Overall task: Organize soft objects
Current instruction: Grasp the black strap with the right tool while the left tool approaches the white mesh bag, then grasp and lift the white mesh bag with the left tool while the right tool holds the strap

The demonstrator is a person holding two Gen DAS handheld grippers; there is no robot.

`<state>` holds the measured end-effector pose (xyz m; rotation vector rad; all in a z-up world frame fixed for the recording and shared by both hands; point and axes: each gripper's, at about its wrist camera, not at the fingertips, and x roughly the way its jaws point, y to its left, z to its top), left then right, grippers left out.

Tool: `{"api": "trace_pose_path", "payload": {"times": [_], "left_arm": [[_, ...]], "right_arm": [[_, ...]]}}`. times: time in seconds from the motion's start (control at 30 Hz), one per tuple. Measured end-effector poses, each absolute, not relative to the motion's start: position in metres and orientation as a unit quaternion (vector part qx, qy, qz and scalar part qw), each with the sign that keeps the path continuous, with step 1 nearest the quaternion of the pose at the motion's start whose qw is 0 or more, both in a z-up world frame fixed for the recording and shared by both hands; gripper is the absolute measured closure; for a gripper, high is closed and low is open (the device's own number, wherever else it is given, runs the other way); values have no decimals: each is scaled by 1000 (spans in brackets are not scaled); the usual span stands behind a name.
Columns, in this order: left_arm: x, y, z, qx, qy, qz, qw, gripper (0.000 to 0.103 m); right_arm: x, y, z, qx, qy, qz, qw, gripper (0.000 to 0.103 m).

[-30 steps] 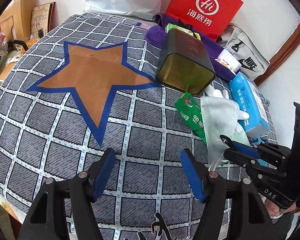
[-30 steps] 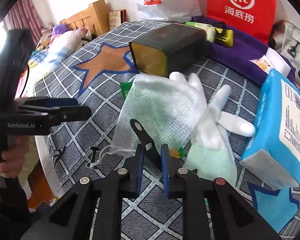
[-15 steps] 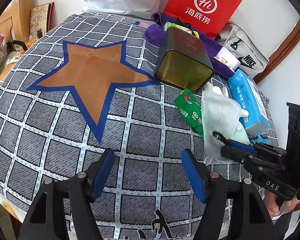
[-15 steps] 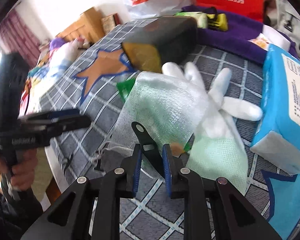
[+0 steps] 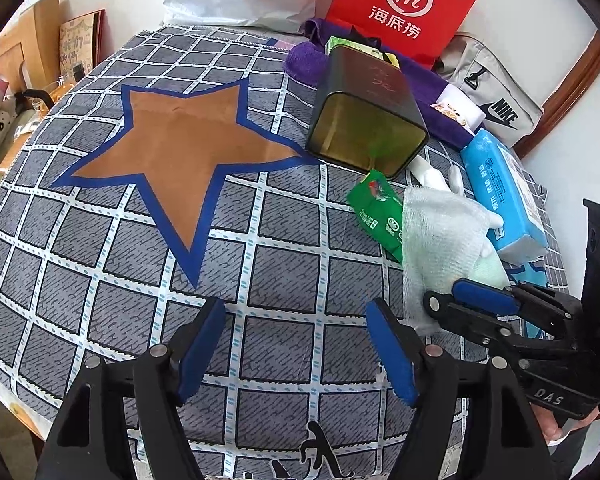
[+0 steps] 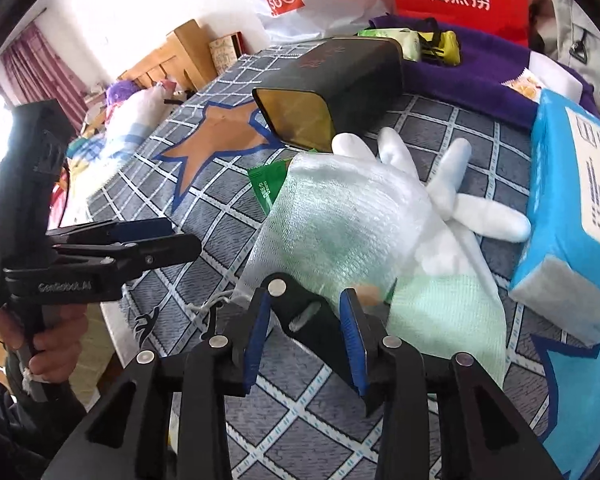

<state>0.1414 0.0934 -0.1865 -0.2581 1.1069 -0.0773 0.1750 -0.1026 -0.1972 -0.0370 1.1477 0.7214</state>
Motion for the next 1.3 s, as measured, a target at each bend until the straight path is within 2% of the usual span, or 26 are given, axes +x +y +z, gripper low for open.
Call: {"api": "trace_pose_path", "payload": {"times": [0.17,0.3,0.4,0.47,0.57,0.83,0.87,0.97,1.0,1.07,1.13,1.17,1.3], "left_arm": [[139,91,-185,-126,530,-47,837,32],[137,87,-184,-125,533,-50,836,32],[136,81,-184,-117,536,-51,834,32],[136,78,-184,-114,538,-50,834,32],[137,74,-182,-115,538,-53,834,32],[136,57,-175,-97,537,-58,836,32],[136,56,-174,-97,538,-58,836,32],[139,53,-175,-94,541,-56,834,32],[140,52,-175,-94,541,-54,834,32],[140,52,-174,-95,541,-50,834,32],[141,52,-171,-92,540,-47,835,32],[140,51,-170,-89,538,-44,837,32],[141,47,-167,-79,535,-38,841,32]], "right_arm": [[160,-79,-198,-114,499,324,796,65],[156,-79,-200,-132,488,327,799,68],[156,-86,-199,-120,487,335,798,79],[158,-93,-196,-100,489,341,797,94],[156,-111,-185,-53,485,362,794,98],[143,-132,-193,-48,503,363,783,95],[140,-133,-194,-51,501,364,783,91],[134,-134,-195,-56,495,370,784,67],[132,-132,-196,-58,490,370,787,63],[132,-128,-197,-62,485,375,787,64],[129,-121,-202,-89,478,362,795,78],[125,-118,-201,-111,466,350,805,82],[110,-122,-194,-128,447,348,814,83]]}}
